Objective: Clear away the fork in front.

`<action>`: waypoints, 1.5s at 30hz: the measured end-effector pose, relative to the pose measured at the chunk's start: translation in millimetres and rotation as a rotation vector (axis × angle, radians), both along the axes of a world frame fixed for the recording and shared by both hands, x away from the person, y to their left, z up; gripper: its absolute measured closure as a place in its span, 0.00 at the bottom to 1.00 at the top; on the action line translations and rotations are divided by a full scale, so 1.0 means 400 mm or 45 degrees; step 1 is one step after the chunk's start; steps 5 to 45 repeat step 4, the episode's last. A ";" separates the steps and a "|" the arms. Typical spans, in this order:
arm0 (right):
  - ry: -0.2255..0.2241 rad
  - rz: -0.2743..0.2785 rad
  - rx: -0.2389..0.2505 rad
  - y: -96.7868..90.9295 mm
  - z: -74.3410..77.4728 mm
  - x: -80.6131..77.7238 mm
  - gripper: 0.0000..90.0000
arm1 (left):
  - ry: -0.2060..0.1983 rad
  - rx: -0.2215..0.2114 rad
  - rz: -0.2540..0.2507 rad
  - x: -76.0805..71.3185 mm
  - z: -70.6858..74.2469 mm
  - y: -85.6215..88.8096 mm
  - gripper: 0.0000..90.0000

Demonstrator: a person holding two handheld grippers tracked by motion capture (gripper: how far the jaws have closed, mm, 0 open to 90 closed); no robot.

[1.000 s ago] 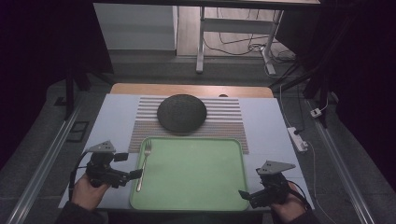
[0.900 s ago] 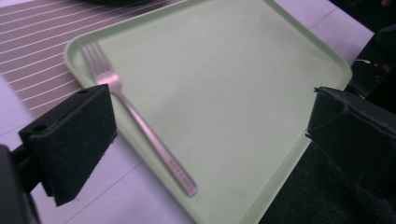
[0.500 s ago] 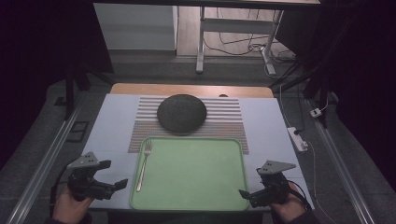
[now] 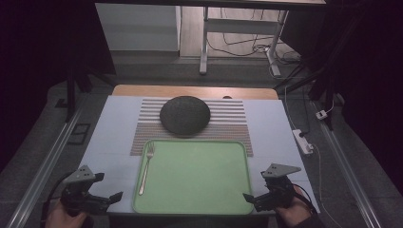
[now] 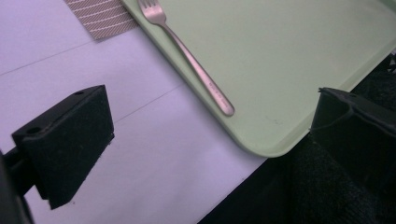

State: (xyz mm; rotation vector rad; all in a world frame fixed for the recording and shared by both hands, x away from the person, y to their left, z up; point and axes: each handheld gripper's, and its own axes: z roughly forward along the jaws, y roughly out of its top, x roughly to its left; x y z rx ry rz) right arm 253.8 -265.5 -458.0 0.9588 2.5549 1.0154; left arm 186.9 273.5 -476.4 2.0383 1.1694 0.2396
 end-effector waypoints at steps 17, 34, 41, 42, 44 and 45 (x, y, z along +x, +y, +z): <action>0.001 0.003 -0.005 0.000 -0.001 0.000 0.00 | 0.014 -0.024 0.017 0.001 0.000 0.006 0.00; 0.001 0.003 -0.005 0.000 -0.001 0.000 0.00 | 0.014 -0.024 0.017 0.001 0.000 0.006 0.00; 0.001 0.003 -0.005 0.000 -0.001 0.000 0.00 | 0.014 -0.024 0.017 0.001 0.000 0.006 0.00; 0.001 0.003 -0.005 0.000 -0.001 0.000 0.00 | 0.014 -0.024 0.017 0.001 0.000 0.006 0.00; 0.001 0.003 -0.005 0.000 -0.001 0.000 0.00 | 0.014 -0.024 0.017 0.001 0.000 0.006 0.00; 0.001 0.003 -0.005 0.000 -0.001 0.000 0.00 | 0.014 -0.024 0.017 0.001 0.000 0.006 0.00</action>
